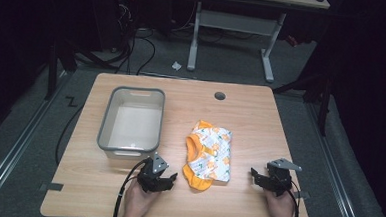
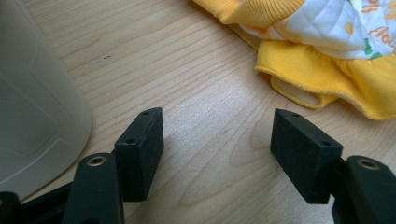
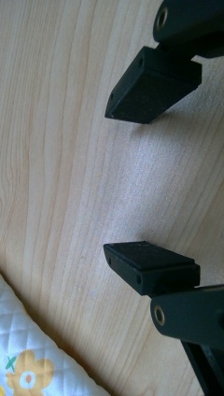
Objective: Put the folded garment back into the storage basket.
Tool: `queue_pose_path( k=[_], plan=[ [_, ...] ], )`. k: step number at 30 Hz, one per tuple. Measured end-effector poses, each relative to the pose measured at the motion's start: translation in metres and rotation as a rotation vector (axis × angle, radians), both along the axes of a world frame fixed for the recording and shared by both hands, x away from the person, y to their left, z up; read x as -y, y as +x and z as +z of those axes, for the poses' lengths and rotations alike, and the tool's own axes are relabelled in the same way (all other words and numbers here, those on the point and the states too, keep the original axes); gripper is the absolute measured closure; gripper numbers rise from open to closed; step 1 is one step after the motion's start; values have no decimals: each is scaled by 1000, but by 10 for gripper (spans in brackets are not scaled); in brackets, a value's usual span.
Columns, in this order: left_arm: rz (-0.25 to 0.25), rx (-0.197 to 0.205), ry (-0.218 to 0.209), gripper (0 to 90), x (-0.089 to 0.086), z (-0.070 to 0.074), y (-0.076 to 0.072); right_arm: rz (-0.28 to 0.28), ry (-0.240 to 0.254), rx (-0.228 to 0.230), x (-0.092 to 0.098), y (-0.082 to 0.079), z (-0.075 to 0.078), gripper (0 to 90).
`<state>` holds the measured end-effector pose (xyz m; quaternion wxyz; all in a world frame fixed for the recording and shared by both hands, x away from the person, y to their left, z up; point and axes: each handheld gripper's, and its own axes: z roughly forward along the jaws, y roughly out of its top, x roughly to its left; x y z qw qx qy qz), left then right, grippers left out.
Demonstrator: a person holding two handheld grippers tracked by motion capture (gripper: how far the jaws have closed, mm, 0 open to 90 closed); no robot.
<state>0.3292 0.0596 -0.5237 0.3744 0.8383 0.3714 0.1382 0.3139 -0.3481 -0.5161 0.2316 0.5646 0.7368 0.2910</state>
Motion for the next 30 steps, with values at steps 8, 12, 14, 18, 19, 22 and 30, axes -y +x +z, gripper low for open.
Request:
queue_pose_path(
  k=[8,12,14,18,19,22,30],
  plan=[
    [-1,0,0,346,0,0,0,0,0,0,0,0,0,301],
    [-1,-1,1,345,0,0,0,0,-1,0,0,0,0,301],
    [0,0,1,345,0,0,0,-5,2,-2,0,0,0,301],
    [-3,-2,0,336,0,0,0,-3,-1,0,0,0,0,300],
    [-3,-4,-2,334,0,0,0,-3,0,0,0,0,0,300],
    [6,-4,-2,328,1,0,0,-3,-1,0,0,0,0,300],
    [12,-7,1,295,4,0,0,-3,-1,0,0,0,0,300]
  ],
)
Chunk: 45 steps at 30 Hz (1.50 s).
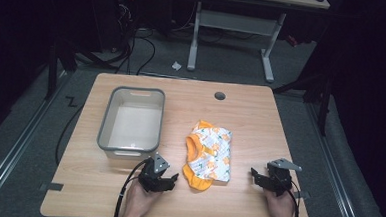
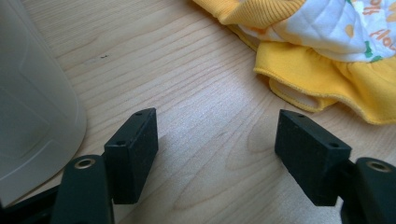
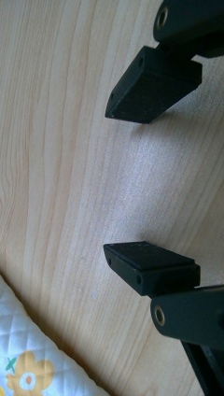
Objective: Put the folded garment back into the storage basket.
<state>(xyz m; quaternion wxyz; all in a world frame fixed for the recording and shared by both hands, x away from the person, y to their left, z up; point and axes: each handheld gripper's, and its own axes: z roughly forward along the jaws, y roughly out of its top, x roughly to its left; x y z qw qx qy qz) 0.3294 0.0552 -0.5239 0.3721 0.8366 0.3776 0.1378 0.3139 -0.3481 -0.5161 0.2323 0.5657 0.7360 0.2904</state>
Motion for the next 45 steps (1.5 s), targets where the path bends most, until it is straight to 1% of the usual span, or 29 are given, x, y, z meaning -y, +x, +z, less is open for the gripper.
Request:
queue_pose_path(
  k=[4,5,8,10,11,14,15,16,17,18,20,22,23,24,25,26,27,29,30,33,38,39,44,45],
  plan=[
    [2,-2,1,290,1,0,1,-2,1,-1,0,0,0,300],
    [8,-8,-7,289,1,0,1,-2,1,-1,0,0,0,300],
    [8,-15,-9,289,1,1,2,-2,1,-1,0,0,0,300],
    [4,-26,-7,290,1,2,2,-3,2,-2,0,0,0,300],
    [6,-24,-16,291,1,3,2,-2,2,-2,0,0,0,300],
    [9,-21,-21,298,0,4,1,-2,1,-1,0,0,0,300],
    [6,-10,-26,315,-1,7,0,0,0,0,0,0,0,300],
    [6,-10,-26,320,-1,7,0,0,0,0,0,0,0,300],
    [0,-5,-45,322,-2,9,-1,-2,1,-1,0,0,0,300],
    [0,-5,-45,325,-2,9,-1,-2,1,-1,0,0,0,300],
    [-8,-13,-53,326,-1,10,-1,-2,1,-2,0,0,0,300],
    [-23,-28,-45,325,0,14,0,-4,2,-2,0,0,0,300],
    [-30,-32,-42,314,1,18,0,-5,1,-1,0,0,0,300],
    [-30,-32,-42,314,1,18,0,-5,1,-1,0,0,0,300],
    [-32,-33,-67,314,1,22,0,-5,1,-1,0,0,0,300],
    [-32,-33,-67,315,1,22,0,-5,1,-1,0,0,0,300],
    [-33,-32,-76,316,1,25,0,-5,2,-2,0,0,0,300],
    [-42,-26,-90,314,5,29,1,-3,1,-1,0,0,0,300],
    [-42,-26,-90,311,5,29,1,-3,1,-1,0,0,0,300],
    [-61,-31,-88,295,12,33,4,-3,1,-1,0,0,0,300],
    [-70,-35,-89,258,18,39,8,-3,1,-1,0,0,0,300],
    [-70,-42,-94,253,21,41,11,-3,1,-1,0,0,0,300],
    [-71,-58,-90,219,28,44,18,-3,1,-1,0,0,0,300],
    [-86,-75,-87,214,32,44,22,-3,1,-1,0,0,0,300]
  ],
)
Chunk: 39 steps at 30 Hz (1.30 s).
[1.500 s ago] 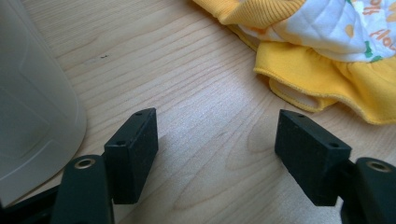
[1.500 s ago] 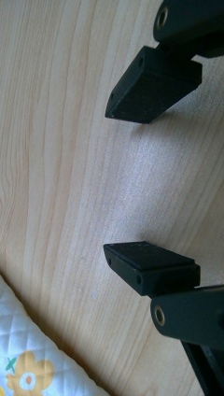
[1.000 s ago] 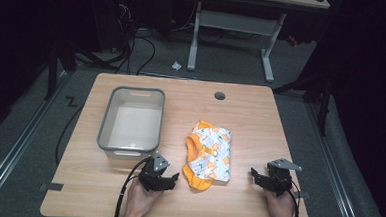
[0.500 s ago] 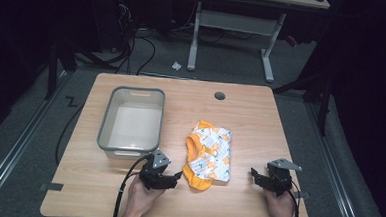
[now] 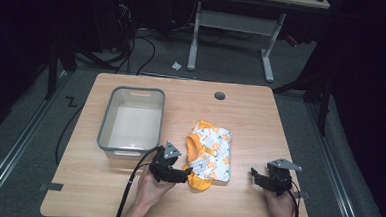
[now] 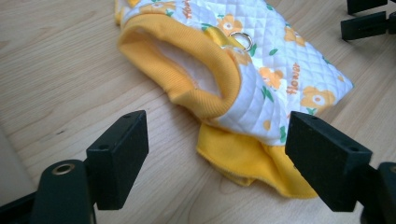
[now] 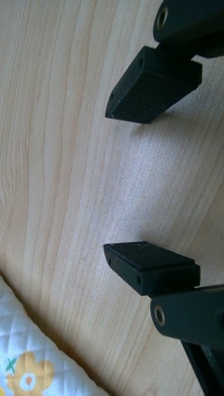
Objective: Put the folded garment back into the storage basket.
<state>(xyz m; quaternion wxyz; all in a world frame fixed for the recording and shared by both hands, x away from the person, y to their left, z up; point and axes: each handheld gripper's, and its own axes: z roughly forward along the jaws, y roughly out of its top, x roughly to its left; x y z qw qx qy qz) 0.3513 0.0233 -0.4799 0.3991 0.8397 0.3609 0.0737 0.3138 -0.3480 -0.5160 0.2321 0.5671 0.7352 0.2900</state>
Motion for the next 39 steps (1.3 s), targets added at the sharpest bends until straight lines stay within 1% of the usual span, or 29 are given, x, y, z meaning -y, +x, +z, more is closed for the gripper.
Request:
queue_pose_path(
  k=[5,6,7,9,11,12,13,14,18,20,23,24,25,26,27,30,32,33,34,35,36,37,38,39],
  plan=[
    [-8,-3,13,186,6,2,6,0,0,0,0,0,0,300],
    [-7,-18,-6,181,9,3,10,0,0,0,0,0,0,300],
    [-7,-18,-6,176,9,3,10,-1,1,0,0,0,0,300],
    [6,-20,-3,162,13,4,15,-1,1,-1,0,0,0,300],
    [5,-23,-4,157,14,4,17,-1,1,-1,0,0,0,300],
    [6,-39,4,154,17,4,22,0,0,0,0,0,0,300],
    [6,-39,4,153,17,4,22,0,0,0,0,0,0,300],
    [7,-45,5,150,19,5,26,0,0,0,0,0,0,300],
    [18,-49,9,137,21,6,29,1,0,0,0,0,0,300],
    [32,-56,10,120,23,7,35,3,-1,1,0,0,0,300],
    [35,-57,13,109,25,7,38,4,-1,1,0,0,0,300],
    [36,-57,23,109,27,7,39,3,-1,1,0,0,0,300],
    [40,-56,35,106,29,6,41,4,-1,1,0,0,0,299],
    [45,-66,54,95,33,4,45,4,-1,0,0,0,0,298],
    [47,-71,64,90,35,2,47,5,-1,1,0,0,0,296],
    [53,-76,73,79,39,0,50,9,-3,3,0,0,0,297],
    [69,-79,63,82,42,-4,54,10,-3,3,0,0,0,297],
    [69,-79,63,89,42,-4,54,10,-3,3,0,0,0,297],
    [84,-80,59,98,44,-8,57,10,-3,3,0,0,0,297],
    [84,-80,59,111,44,-8,57,10,-3,3,0,0,0,297],
    [96,-76,57,122,46,-13,61,9,-3,3,0,0,0,296],
    [96,-76,57,125,46,-13,61,9,-3,3,0,0,0,296],
    [99,-92,63,125,49,-18,64,9,-3,3,0,0,0,296],
    [99,-92,63,126,49,-18,64,9,-3,3,0,0,0,296]
  ],
)
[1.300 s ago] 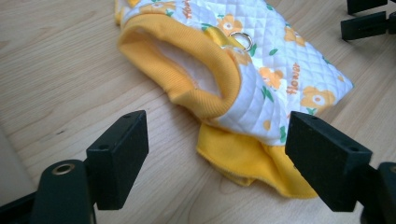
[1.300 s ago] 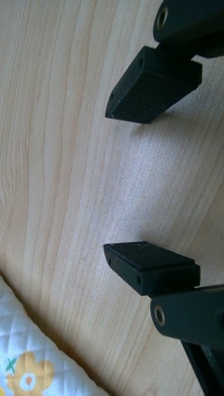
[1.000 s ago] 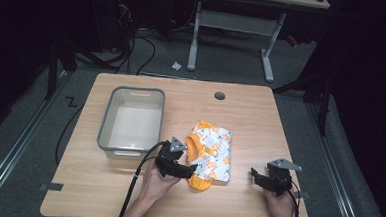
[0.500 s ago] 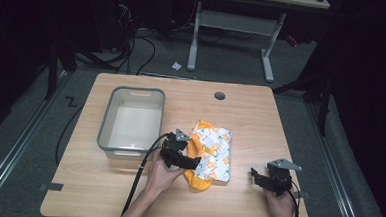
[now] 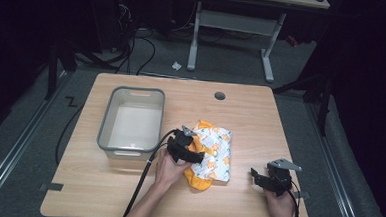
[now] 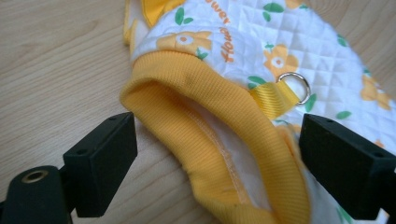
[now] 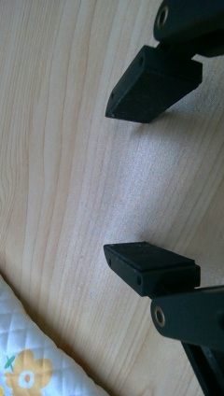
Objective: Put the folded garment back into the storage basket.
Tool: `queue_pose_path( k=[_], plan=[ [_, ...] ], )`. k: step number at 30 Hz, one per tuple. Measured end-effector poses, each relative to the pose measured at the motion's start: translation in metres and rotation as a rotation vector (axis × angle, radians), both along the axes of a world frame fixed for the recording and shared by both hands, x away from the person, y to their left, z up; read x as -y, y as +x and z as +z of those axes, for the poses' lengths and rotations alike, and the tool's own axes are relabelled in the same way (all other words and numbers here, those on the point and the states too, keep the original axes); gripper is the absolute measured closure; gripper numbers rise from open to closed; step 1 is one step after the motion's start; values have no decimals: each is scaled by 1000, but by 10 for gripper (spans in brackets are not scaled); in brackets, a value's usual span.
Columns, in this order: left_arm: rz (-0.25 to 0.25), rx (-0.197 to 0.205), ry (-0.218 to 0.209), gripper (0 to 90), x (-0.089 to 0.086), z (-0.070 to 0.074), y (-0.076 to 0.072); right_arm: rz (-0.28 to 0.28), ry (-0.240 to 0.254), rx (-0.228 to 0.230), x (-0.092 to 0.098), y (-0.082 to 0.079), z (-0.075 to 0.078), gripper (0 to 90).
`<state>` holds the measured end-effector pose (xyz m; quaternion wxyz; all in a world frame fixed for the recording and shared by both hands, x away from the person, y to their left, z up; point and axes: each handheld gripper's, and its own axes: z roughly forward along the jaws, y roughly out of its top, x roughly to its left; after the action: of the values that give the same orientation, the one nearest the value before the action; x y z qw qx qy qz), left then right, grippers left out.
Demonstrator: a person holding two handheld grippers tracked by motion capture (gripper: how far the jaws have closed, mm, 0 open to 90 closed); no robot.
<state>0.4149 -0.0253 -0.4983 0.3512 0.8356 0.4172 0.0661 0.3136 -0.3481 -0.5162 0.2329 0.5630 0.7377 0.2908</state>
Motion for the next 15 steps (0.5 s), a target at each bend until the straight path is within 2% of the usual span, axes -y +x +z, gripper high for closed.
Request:
queue_pose_path(
  k=[4,6,9,10,13,15],
  plan=[
    [13,-12,9,137,3,-5,2,0,1,0,0,0,0,296],
    [18,-31,33,149,6,-9,4,0,0,0,0,0,0,296],
    [22,-52,36,152,6,-12,6,0,0,0,0,0,0,297],
    [25,-53,35,158,6,-13,6,0,0,0,0,0,0,297],
    [16,-17,63,193,10,-13,5,-1,1,-1,0,0,0,297],
    [11,-12,76,238,13,-12,3,-2,1,-1,0,0,0,297]
  ],
)
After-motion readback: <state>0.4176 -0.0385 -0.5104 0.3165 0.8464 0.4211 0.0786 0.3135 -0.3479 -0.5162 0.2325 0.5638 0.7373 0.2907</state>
